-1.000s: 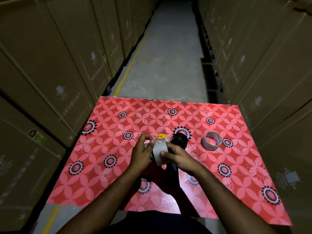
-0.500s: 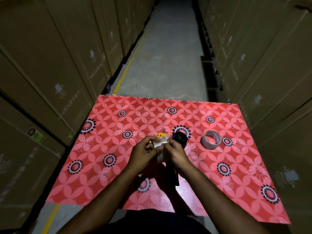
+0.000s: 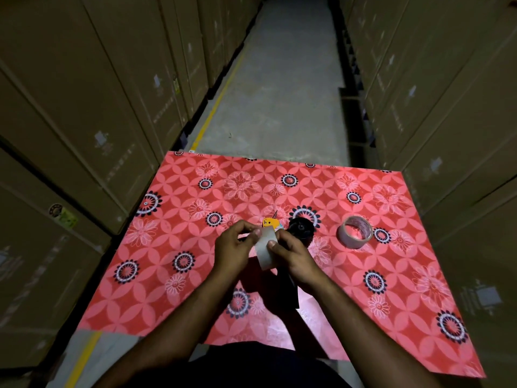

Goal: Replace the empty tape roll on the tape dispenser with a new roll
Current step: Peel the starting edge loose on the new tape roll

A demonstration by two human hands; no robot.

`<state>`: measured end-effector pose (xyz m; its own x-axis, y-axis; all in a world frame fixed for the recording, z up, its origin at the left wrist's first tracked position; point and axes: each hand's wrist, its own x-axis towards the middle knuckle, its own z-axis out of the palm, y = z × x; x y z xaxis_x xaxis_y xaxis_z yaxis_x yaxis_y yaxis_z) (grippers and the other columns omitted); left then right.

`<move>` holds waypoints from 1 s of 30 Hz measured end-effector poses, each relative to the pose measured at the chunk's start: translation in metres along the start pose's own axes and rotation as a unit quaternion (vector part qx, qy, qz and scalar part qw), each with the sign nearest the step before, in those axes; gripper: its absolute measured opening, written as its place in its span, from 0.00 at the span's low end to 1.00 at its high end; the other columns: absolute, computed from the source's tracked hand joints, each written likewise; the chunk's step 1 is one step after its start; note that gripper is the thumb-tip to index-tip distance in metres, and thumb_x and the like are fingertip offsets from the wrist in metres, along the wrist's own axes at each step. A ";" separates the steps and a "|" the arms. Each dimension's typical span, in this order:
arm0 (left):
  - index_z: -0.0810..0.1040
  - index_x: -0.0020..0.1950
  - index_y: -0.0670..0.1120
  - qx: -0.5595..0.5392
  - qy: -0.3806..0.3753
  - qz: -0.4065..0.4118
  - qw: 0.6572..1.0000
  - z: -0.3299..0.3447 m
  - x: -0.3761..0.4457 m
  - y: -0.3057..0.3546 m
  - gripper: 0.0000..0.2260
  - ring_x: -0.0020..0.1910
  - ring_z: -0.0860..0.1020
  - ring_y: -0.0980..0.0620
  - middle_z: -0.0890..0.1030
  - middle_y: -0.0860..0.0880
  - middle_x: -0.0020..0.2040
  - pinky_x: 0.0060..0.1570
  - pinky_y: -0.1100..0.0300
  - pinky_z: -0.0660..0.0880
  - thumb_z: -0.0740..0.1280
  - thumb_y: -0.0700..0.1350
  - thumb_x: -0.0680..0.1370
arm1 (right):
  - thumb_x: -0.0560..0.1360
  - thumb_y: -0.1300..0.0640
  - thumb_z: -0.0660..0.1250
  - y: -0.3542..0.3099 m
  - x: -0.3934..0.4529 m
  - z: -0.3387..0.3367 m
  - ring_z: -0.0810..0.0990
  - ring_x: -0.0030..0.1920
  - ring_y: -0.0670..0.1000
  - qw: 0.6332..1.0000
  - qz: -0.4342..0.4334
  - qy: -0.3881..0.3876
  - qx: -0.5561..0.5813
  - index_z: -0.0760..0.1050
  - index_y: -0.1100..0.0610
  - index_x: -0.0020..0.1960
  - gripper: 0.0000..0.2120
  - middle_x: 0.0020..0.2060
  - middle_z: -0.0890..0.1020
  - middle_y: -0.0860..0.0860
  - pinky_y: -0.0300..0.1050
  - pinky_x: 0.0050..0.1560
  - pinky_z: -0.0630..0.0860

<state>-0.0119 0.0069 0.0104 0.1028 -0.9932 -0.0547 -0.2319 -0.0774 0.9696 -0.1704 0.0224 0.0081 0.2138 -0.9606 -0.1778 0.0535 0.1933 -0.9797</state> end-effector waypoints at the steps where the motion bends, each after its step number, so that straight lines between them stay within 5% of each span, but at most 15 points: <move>1: 0.81 0.42 0.49 -0.008 0.008 -0.011 1.000 -0.001 0.003 -0.001 0.08 0.39 0.79 0.64 0.84 0.55 0.41 0.46 0.59 0.74 0.72 0.38 0.78 | 0.77 0.56 0.64 0.002 0.000 -0.002 0.73 0.37 0.40 1.000 0.001 -0.012 -0.009 0.73 0.54 0.45 0.03 0.34 0.77 0.40 0.36 0.38 0.69; 6: 0.80 0.42 0.44 -0.034 0.011 -0.031 0.999 -0.004 0.010 0.002 0.06 0.40 0.79 0.55 0.83 0.49 0.39 0.48 0.56 0.74 0.71 0.36 0.79 | 0.77 0.53 0.65 0.004 -0.001 -0.001 0.73 0.39 0.41 0.999 -0.015 -0.002 -0.051 0.75 0.55 0.46 0.06 0.37 0.77 0.39 0.38 0.41 0.69; 9: 0.78 0.43 0.40 -0.053 0.028 -0.024 0.998 -0.001 0.009 -0.002 0.07 0.44 0.80 0.50 0.84 0.44 0.42 0.51 0.51 0.76 0.70 0.40 0.80 | 0.74 0.44 0.72 0.009 0.005 -0.004 0.75 0.52 0.43 0.986 -0.030 0.077 -0.147 0.77 0.53 0.54 0.15 0.51 0.75 0.45 0.42 0.52 0.74; 11: 0.79 0.43 0.42 -0.054 0.051 -0.017 0.997 0.001 0.008 -0.005 0.08 0.45 0.80 0.50 0.84 0.48 0.42 0.51 0.50 0.77 0.70 0.46 0.78 | 0.71 0.46 0.77 0.008 0.006 -0.010 0.74 0.57 0.40 0.988 0.037 0.093 -0.115 0.73 0.50 0.63 0.25 0.58 0.72 0.46 0.46 0.59 0.77; 14: 0.78 0.42 0.49 -0.062 0.057 -0.019 0.996 0.006 0.005 -0.008 0.06 0.44 0.81 0.52 0.85 0.52 0.41 0.50 0.50 0.77 0.70 0.50 0.76 | 0.66 0.49 0.82 0.006 0.010 -0.018 0.82 0.56 0.50 0.992 0.122 0.040 -0.014 0.70 0.56 0.69 0.37 0.60 0.79 0.53 0.51 0.57 0.81; 17: 0.78 0.42 0.49 -0.077 0.052 -0.040 0.995 0.010 0.006 -0.010 0.07 0.43 0.83 0.52 0.86 0.50 0.42 0.48 0.51 0.78 0.69 0.45 0.80 | 0.63 0.51 0.83 0.005 0.014 -0.023 0.84 0.54 0.52 0.994 0.102 0.048 -0.009 0.75 0.55 0.64 0.33 0.59 0.81 0.58 0.48 0.51 0.82; 21: 0.75 0.47 0.43 -0.125 0.075 -0.053 0.988 0.008 0.014 -0.005 0.07 0.38 0.83 0.52 0.87 0.47 0.42 0.43 0.55 0.79 0.64 0.41 0.84 | 0.57 0.50 0.84 0.005 0.013 -0.030 0.81 0.61 0.55 0.997 0.066 0.017 -0.021 0.77 0.53 0.64 0.38 0.62 0.81 0.54 0.55 0.61 0.80; 25: 0.73 0.46 0.44 -0.140 0.048 -0.036 0.988 0.007 0.019 -0.001 0.08 0.36 0.84 0.55 0.86 0.47 0.41 0.40 0.62 0.80 0.62 0.38 0.85 | 0.59 0.51 0.83 0.006 0.013 -0.033 0.76 0.68 0.49 0.999 0.046 0.010 -0.009 0.77 0.48 0.65 0.36 0.66 0.79 0.50 0.50 0.66 0.76; 30: 0.73 0.48 0.40 -0.208 0.019 -0.048 0.977 0.007 0.020 0.003 0.06 0.39 0.85 0.53 0.85 0.44 0.44 0.42 0.62 0.82 0.61 0.36 0.85 | 0.58 0.51 0.83 0.004 0.014 -0.035 0.78 0.64 0.51 0.996 0.074 0.026 0.031 0.76 0.48 0.66 0.38 0.65 0.78 0.52 0.45 0.56 0.79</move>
<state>-0.0172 -0.0136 0.0111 0.1434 -0.9785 -0.1482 0.1927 -0.1193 0.9740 -0.2011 0.0028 -0.0020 0.1733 -0.9293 -0.3260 0.0854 0.3439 -0.9351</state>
